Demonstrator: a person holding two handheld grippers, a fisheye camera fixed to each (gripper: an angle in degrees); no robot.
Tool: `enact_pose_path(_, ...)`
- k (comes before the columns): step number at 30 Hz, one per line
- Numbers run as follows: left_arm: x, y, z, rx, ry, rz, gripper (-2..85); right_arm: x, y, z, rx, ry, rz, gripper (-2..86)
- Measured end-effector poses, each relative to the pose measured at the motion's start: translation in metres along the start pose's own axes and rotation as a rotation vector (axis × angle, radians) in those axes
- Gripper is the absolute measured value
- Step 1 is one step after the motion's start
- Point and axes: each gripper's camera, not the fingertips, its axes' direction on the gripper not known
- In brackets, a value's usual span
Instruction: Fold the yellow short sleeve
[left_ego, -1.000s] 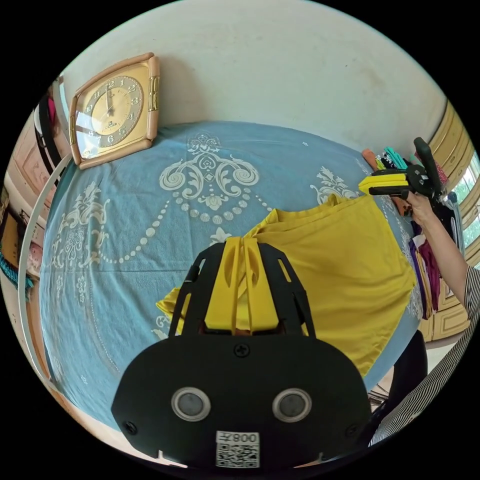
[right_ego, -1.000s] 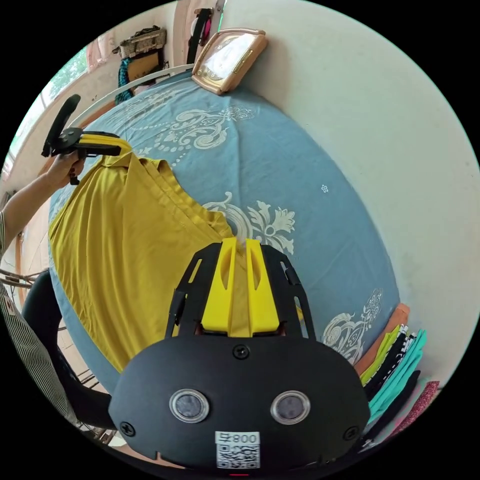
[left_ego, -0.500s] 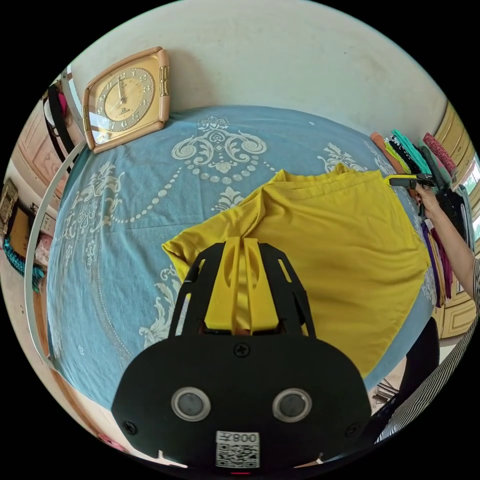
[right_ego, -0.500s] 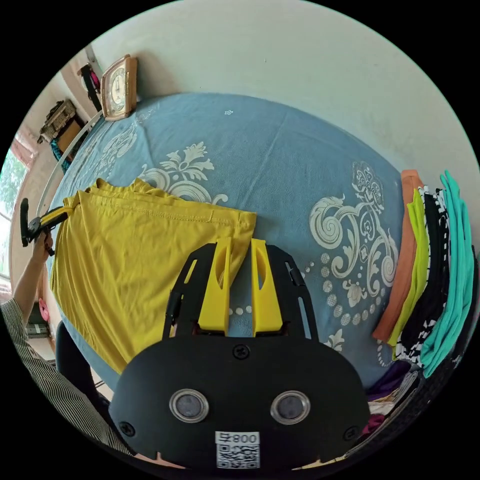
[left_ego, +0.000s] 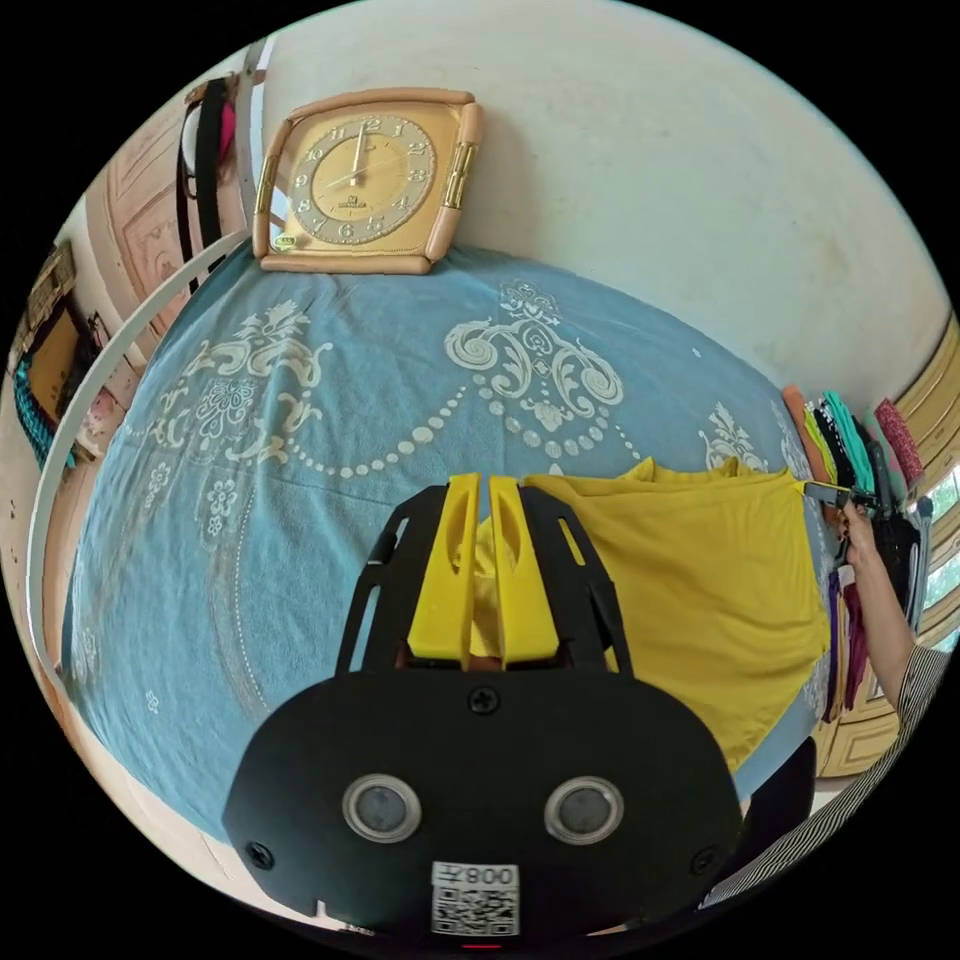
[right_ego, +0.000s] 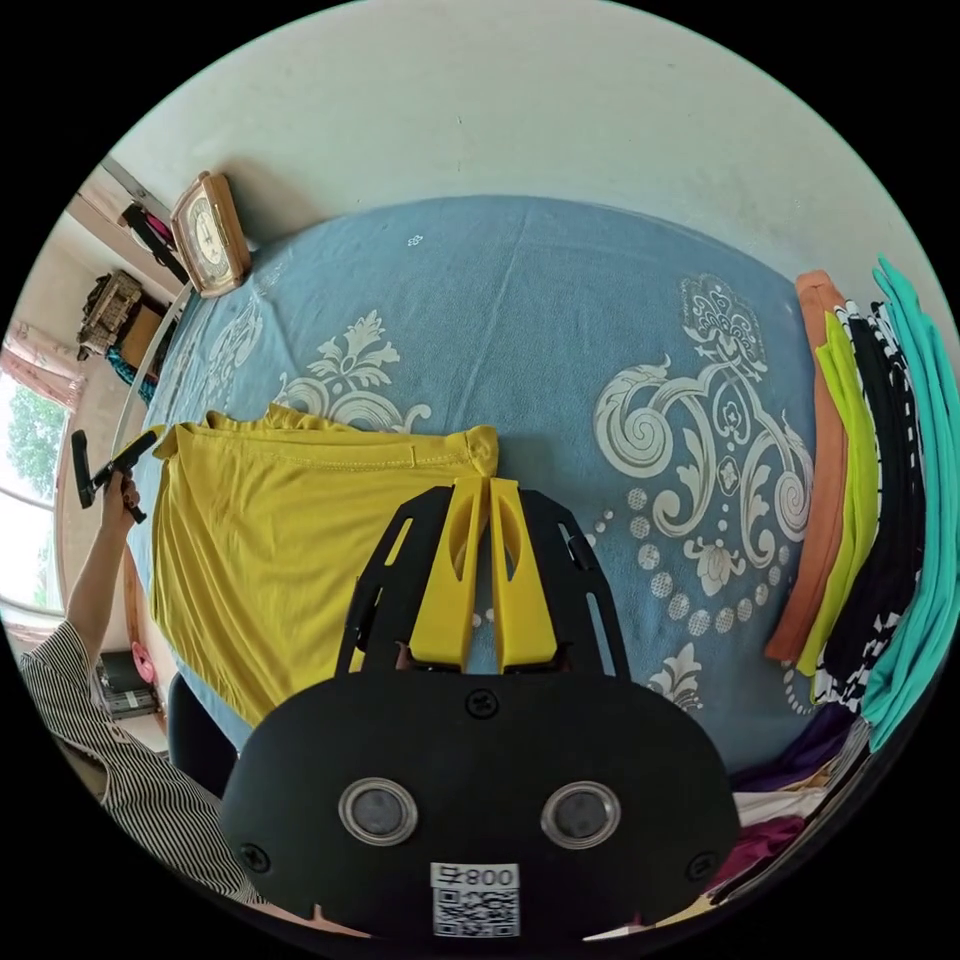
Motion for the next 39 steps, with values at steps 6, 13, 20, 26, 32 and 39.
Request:
enact_pose_path(6, -0.033, 0.054, -0.023, 0.009, 0.127, -0.032, 7.8, 0.035, 0.014, 0.0, 0.009, -0.05, 0.04, 0.6)
enact_pose_path(13, -0.001, 0.08, -0.021, -0.091, -0.048, 0.234, 8.5, 0.067, 0.033, 0.007, -0.018, -0.063, 0.054, 0.7)
enact_pose_path(20, -0.064, 0.064, -0.036, 0.006, -0.16, -0.076, 3.5, 0.102, 0.052, 0.008, -0.011, -0.086, 0.071, 0.9)
enact_pose_path(26, -0.102, 0.146, -0.063, -0.055, 0.071, -0.175, 6.2, 0.146, 0.082, 0.001, 0.041, -0.194, 0.149, 1.4)
enact_pose_path(32, -0.101, 0.284, -0.107, -0.173, 0.302, -0.254, 8.5, 0.184, 0.148, -0.019, 0.07, -0.353, 0.194, 1.9)
enact_pose_path(39, -0.08, 0.379, -0.151, -0.185, 0.267, -0.302, 9.7, 0.17, 0.291, -0.037, -0.016, -0.398, 0.152, 5.3)
